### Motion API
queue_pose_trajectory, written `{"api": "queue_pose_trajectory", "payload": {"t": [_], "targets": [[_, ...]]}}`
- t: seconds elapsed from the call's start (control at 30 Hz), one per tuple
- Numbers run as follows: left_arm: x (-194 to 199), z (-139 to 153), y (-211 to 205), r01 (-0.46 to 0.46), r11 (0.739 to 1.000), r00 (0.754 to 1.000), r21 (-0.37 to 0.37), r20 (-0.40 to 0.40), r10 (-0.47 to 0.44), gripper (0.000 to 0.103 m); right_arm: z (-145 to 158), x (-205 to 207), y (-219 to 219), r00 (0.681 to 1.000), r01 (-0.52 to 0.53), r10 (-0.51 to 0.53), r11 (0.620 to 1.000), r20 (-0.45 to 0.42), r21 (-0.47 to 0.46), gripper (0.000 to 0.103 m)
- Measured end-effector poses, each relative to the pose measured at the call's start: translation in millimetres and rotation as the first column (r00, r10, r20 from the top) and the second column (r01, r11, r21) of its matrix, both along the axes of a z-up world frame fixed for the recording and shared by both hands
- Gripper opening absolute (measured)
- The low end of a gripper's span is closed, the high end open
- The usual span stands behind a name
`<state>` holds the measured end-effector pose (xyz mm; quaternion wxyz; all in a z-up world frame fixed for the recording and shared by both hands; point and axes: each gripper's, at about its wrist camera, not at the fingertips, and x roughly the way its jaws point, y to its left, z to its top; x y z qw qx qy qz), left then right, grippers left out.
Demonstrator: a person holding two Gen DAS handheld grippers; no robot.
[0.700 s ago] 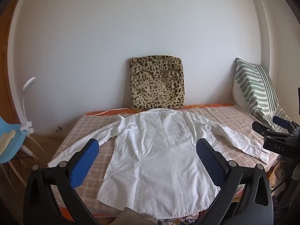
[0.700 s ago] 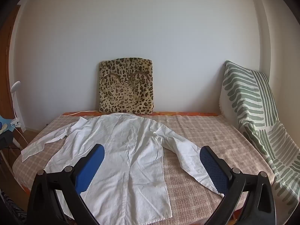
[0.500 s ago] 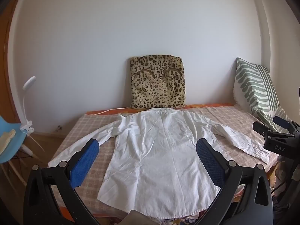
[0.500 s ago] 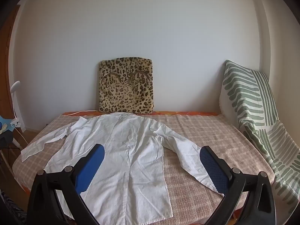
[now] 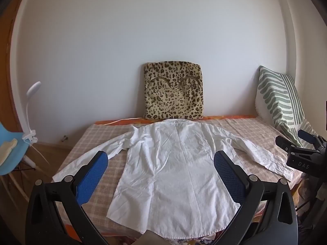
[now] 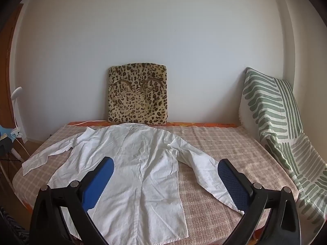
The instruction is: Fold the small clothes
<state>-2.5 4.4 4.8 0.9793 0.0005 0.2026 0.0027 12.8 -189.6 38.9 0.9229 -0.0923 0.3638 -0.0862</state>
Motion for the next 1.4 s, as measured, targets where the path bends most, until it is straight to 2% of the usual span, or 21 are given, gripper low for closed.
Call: {"api": "queue_pose_trajectory", "payload": {"t": [1.4], "targets": [[0.1, 14.2, -1.9, -0.002, 1.0, 1.0, -0.004, 0.014, 0.002, 0.103, 6.3, -0.4, 4.7, 1.0, -0.001, 0.001, 1.0, 0.005, -0.009, 0.103]]}}
